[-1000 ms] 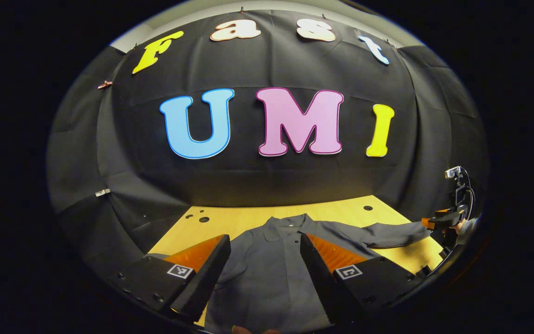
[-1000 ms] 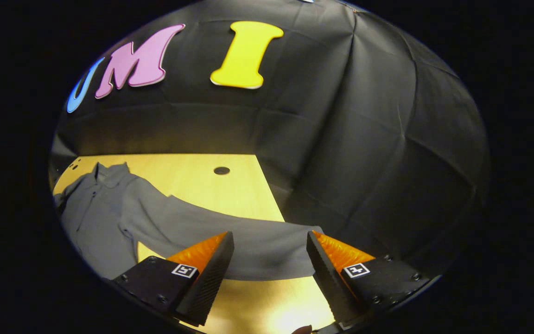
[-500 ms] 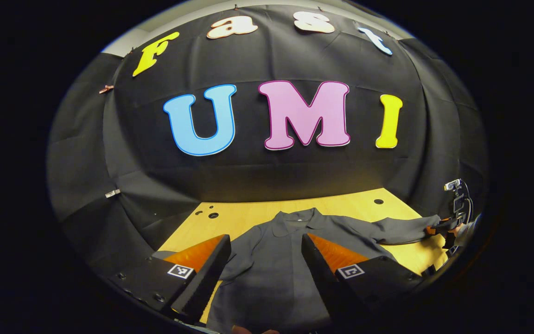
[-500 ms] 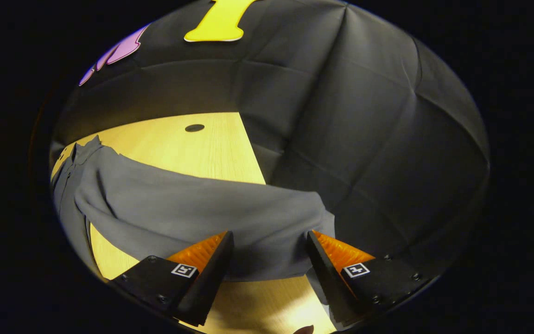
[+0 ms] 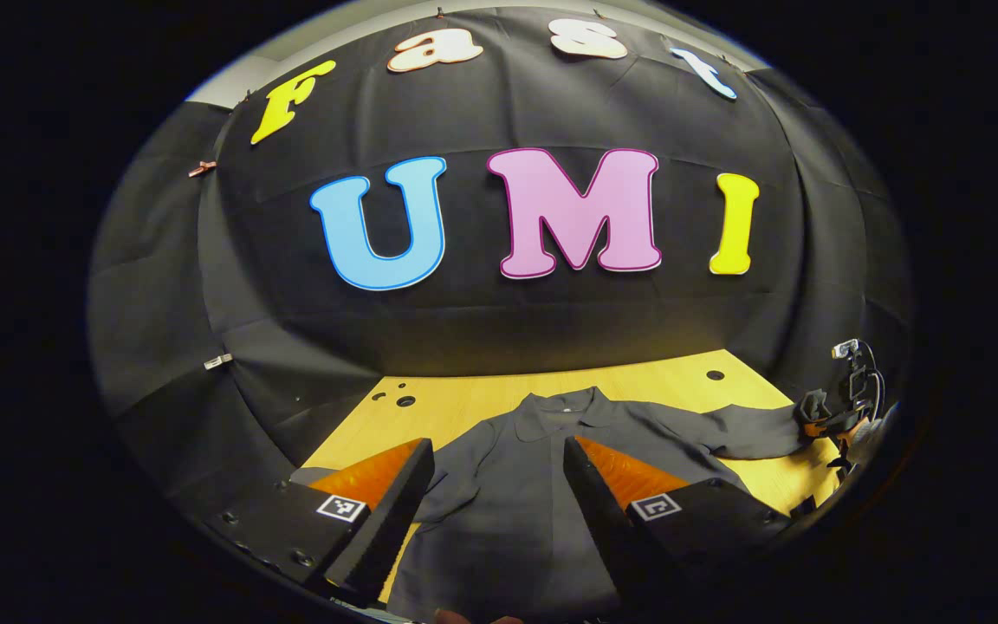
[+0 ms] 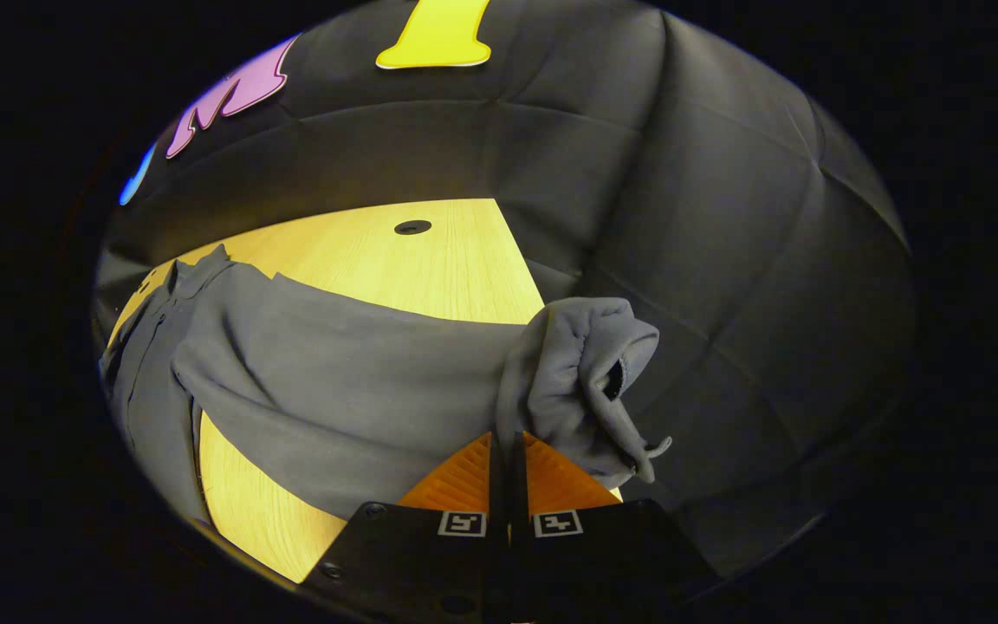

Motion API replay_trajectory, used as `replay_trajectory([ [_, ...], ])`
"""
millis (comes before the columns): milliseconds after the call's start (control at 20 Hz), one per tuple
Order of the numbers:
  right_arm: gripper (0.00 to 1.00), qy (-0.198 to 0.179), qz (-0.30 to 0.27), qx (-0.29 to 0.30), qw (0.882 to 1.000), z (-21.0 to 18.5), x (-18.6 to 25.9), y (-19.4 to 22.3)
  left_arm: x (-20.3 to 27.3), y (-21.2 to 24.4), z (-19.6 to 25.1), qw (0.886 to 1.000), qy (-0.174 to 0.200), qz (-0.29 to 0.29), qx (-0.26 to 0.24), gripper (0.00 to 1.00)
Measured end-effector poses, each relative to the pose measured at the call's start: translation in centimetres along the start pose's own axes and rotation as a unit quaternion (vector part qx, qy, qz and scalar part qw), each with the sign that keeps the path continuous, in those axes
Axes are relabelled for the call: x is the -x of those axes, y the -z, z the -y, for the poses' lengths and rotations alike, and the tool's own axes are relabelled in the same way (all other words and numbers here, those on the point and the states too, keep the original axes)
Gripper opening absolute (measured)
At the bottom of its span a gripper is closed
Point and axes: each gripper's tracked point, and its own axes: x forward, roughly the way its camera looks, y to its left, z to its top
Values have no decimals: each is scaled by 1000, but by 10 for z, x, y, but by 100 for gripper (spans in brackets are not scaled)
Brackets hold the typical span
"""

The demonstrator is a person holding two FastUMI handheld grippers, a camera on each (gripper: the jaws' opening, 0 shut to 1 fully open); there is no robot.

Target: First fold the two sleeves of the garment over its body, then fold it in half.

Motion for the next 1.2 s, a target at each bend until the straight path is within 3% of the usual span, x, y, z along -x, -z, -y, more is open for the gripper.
replay_trajectory([
  [300, 5, 20, 48, -29, 998, 6, 48, -18, -1, -1, 2, 1000, 19, 6, 1, 95],
  [550, 5, 31, 67, -40, 996, -20, 115, -13, -4, -1, 2, 999, 46, 12, 5, 95],
  [800, 5, 48, 90, -58, 993, -63, 176, -17, -7, -3, -8, 998, 61, 24, -3, 95],
  [1200, 5, 37, 138, -86, 986, -147, 250, -54, -15, -6, -25, 997, 67, 43, 13, 95],
])
